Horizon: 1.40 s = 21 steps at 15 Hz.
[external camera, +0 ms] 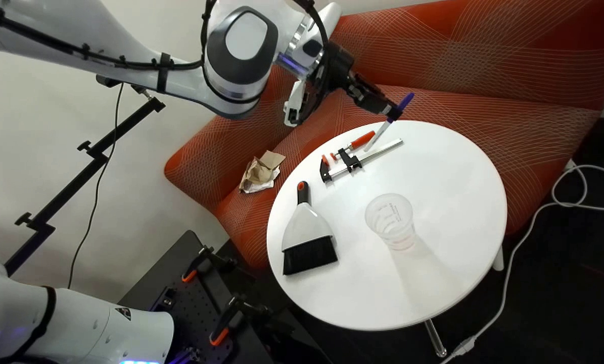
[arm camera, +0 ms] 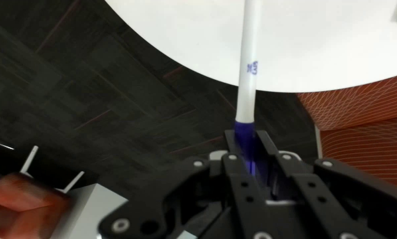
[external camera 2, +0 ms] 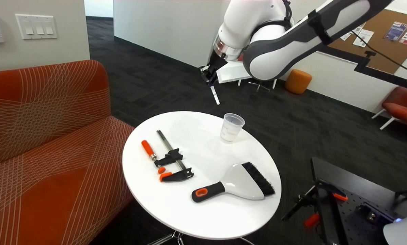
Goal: Put the marker in the cup
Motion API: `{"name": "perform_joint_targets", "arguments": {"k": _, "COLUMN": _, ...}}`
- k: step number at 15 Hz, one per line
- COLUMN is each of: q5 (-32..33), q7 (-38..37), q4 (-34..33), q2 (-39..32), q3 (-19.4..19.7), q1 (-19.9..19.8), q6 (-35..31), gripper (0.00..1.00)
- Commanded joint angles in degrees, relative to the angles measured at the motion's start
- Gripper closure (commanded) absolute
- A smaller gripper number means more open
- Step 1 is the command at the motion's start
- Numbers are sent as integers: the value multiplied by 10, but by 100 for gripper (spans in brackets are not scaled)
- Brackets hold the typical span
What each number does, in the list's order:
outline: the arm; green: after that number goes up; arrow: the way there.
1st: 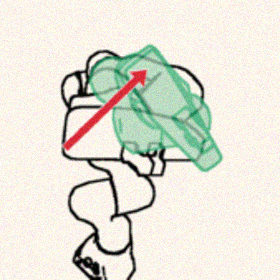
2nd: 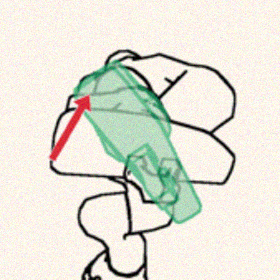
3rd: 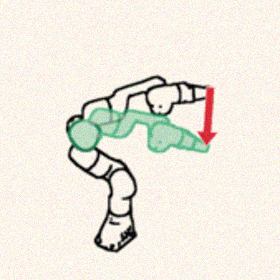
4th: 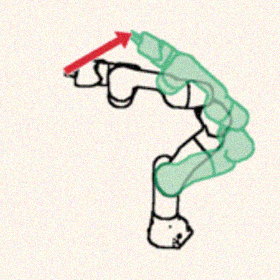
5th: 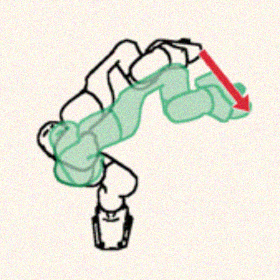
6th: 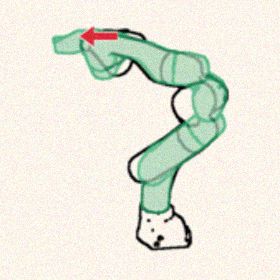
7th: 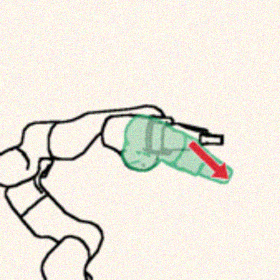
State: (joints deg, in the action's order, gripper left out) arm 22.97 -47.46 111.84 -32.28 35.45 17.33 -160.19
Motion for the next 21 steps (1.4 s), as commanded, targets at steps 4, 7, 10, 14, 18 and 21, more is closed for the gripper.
{"name": "perform_joint_targets", "arguments": {"k": 4, "q5": 33, "q7": -200, "q4": -42, "q2": -83, "q3": 115, "q1": 83, "q6": 43, "gripper": 96}}
{"name": "perform_joint_targets", "arguments": {"k": 7, "q5": 28, "q7": -287, "q4": -54, "q2": -120, "q3": 153, "q1": 114, "q6": 80, "gripper": 96}}
{"name": "perform_joint_targets", "arguments": {"k": 10, "q5": 27, "q7": -354, "q4": -67, "q2": -139, "q3": 161, "q1": 126, "q6": 144, "gripper": 96}}
{"name": "perform_joint_targets", "arguments": {"k": 14, "q5": 38, "q7": -432, "q4": -91, "q2": -147, "q3": 145, "q1": 120, "q6": 240, "gripper": 96}}
{"name": "perform_joint_targets", "arguments": {"k": 18, "q5": 65, "q7": -488, "q4": -107, "q2": -142, "q3": 123, "q1": 106, "q6": 307, "gripper": 96}}
{"name": "perform_joint_targets", "arguments": {"k": 21, "q5": 92, "q7": -531, "q4": -119, "q2": -145, "q3": 102, "q1": 93, "q6": 349, "gripper": 96}}
